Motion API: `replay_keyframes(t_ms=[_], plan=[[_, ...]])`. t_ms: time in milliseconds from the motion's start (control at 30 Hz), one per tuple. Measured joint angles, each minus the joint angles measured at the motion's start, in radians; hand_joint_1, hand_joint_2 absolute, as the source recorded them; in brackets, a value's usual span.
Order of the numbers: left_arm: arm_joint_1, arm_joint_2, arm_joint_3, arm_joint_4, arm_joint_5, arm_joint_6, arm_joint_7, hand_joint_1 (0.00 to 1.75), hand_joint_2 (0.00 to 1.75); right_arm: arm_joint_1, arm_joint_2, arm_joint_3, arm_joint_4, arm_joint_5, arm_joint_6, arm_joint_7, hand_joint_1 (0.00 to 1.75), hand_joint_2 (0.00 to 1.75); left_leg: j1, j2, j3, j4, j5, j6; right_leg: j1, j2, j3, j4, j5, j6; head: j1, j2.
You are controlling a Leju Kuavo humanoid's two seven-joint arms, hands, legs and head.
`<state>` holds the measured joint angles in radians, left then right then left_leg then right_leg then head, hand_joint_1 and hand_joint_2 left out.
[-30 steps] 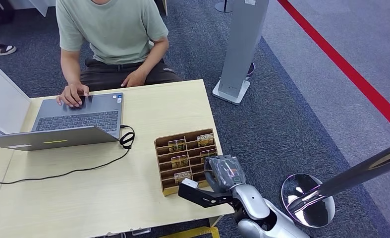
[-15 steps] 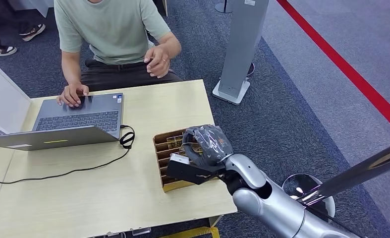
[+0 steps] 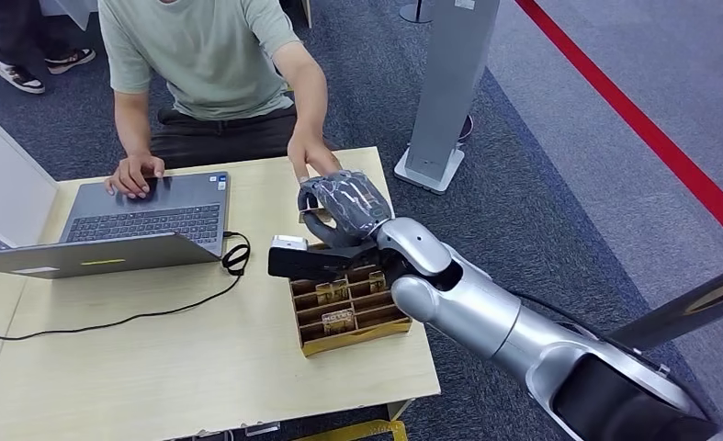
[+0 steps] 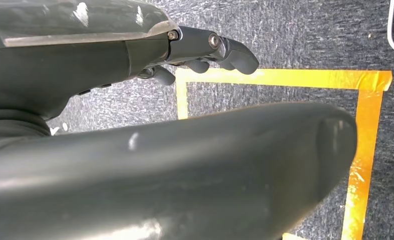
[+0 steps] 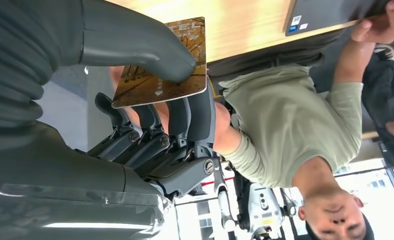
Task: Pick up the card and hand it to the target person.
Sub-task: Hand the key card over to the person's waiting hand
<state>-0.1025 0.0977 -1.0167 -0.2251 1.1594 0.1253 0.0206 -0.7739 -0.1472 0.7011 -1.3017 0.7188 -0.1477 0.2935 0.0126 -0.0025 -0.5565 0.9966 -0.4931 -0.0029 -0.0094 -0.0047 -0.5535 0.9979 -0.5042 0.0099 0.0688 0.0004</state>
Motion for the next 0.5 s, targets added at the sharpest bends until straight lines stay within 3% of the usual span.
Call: replay_keyframes(t_ms=[367,500], plan=[[0.0,0.0,-0.003,0.001,0.032,0.0,0.016,0.0,0.0,-0.103,0.13,0.049,0.346,0.008,-0.088,-0.084,1.54,1.75,0.0,0.0,0.0,0.0,0.0,0.0,0.0,0.0,-0.001,0.0,0.0,0.0,0.0,0.0],[0.0,0.0,-0.003,0.002,0.043,-0.004,0.018,0.0,1.75,-0.11,0.15,0.058,0.399,0.008,-0.09,-0.073,0.0,1.75,0.0,0.0,0.0,0.0,0.0,0.0,0.0,0.0,-0.001,0.0,0.0,0.0,0.0,0.0]])
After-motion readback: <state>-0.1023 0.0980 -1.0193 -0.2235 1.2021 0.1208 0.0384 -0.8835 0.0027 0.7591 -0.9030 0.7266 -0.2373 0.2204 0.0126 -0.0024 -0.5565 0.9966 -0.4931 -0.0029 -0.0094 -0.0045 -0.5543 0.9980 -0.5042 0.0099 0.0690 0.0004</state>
